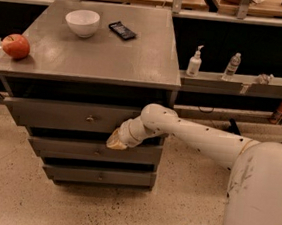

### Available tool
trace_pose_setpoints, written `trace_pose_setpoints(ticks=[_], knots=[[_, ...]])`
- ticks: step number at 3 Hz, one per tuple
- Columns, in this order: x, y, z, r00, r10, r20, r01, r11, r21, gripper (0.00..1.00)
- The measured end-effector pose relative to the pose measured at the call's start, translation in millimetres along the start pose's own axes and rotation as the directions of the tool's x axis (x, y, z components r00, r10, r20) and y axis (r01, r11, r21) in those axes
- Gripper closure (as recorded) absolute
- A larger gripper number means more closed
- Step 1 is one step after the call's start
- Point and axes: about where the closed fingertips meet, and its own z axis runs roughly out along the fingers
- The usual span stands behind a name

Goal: Close top drawer

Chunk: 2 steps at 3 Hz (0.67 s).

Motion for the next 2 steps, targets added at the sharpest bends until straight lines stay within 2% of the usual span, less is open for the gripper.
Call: trace_pose_setpoints(ticks=[1, 2], knots=[[-11.0, 28.2, -7.2, 0.999, -0.021, 0.045, 0.02, 0.9997, 0.017, 1.0], [-36.6, 92.3, -27.0, 0.992, -0.051, 0.117, 0.041, 0.9959, 0.08, 0.97]])
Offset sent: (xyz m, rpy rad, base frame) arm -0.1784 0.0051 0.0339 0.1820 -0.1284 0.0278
